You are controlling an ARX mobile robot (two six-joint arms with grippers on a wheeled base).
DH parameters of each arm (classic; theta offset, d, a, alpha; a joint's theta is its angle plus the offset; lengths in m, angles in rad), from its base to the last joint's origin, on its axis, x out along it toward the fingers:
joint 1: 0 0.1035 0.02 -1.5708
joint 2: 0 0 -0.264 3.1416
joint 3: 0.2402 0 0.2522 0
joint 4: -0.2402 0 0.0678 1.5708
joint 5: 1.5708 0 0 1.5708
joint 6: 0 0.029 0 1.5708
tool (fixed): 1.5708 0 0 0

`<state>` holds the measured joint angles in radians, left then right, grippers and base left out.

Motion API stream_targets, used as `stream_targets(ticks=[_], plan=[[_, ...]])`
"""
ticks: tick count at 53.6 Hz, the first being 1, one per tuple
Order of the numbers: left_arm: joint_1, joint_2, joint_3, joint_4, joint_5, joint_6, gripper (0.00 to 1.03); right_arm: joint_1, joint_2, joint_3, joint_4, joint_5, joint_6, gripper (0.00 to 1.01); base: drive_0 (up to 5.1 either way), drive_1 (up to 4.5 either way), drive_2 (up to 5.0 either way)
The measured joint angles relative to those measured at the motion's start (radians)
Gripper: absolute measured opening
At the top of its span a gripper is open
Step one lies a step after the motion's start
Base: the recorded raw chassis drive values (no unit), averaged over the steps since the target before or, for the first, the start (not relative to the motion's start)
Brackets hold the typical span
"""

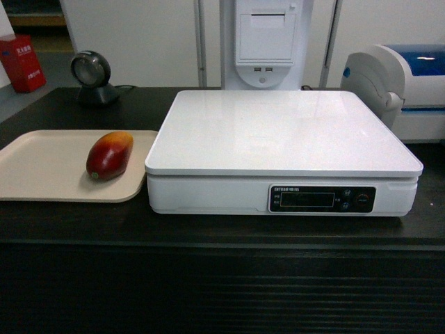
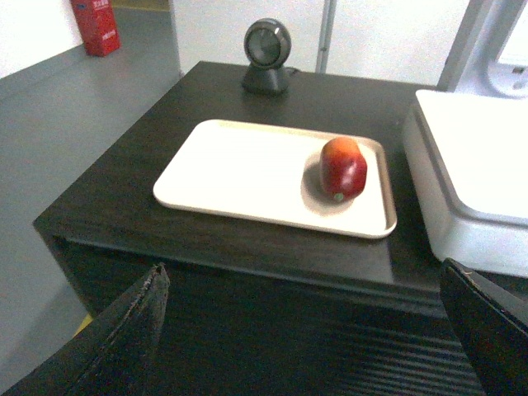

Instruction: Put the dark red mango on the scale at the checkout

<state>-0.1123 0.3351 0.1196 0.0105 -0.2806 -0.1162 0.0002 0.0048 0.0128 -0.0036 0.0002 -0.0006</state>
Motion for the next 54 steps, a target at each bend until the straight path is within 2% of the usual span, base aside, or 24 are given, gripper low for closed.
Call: stream_targets(ticks=[3, 6, 9, 12, 18, 24, 29, 31, 34, 44, 54], plan=[[0.048, 0.126, 0.012, 0.131, 0.076, 0.000, 0.98, 0.000, 0.000, 0.000, 0.000, 0.000, 0.000, 0.98, 0.0, 0.00, 0.0], [0.068, 0.213, 0.020, 0.210, 0.111, 0.006, 0.98, 0.000, 0.000, 0.000, 0.000, 0.000, 0.000, 0.98, 0.0, 0.00, 0.0], [0.078, 0.375, 0.045, 0.349, 0.175, 0.024, 0.98, 0.000, 0.000, 0.000, 0.000, 0.000, 0.000, 0.98, 0.0, 0.00, 0.0], [0.085, 0.546, 0.092, 0.482, 0.220, 0.058, 0.98, 0.000, 0.000, 0.000, 0.000, 0.000, 0.000, 0.98, 0.0, 0.00, 0.0], [0.101, 0.851, 0.233, 0.650, 0.298, 0.111, 0.98, 0.000, 0.000, 0.000, 0.000, 0.000, 0.000, 0.98, 0.0, 0.00, 0.0], [0.104, 1.069, 0.370, 0.656, 0.350, 0.135, 0.98, 0.000, 0.000, 0.000, 0.000, 0.000, 0.000, 0.98, 0.0, 0.00, 0.0], [0.104, 1.208, 0.462, 0.623, 0.364, 0.158, 0.98, 0.000, 0.000, 0.000, 0.000, 0.000, 0.000, 0.98, 0.0, 0.00, 0.0], [0.103, 1.379, 0.602, 0.554, 0.386, 0.183, 0.98, 0.000, 0.000, 0.000, 0.000, 0.000, 0.000, 0.98, 0.0, 0.00, 0.0], [0.110, 1.553, 0.810, 0.471, 0.376, 0.233, 0.98, 0.000, 0.000, 0.000, 0.000, 0.000, 0.000, 0.98, 0.0, 0.00, 0.0], [0.118, 1.668, 0.986, 0.351, 0.405, 0.248, 0.98, 0.000, 0.000, 0.000, 0.000, 0.000, 0.000, 0.98, 0.0, 0.00, 0.0], [0.123, 1.755, 1.121, 0.275, 0.437, 0.219, 0.98, 0.000, 0.000, 0.000, 0.000, 0.000, 0.000, 0.98, 0.0, 0.00, 0.0]])
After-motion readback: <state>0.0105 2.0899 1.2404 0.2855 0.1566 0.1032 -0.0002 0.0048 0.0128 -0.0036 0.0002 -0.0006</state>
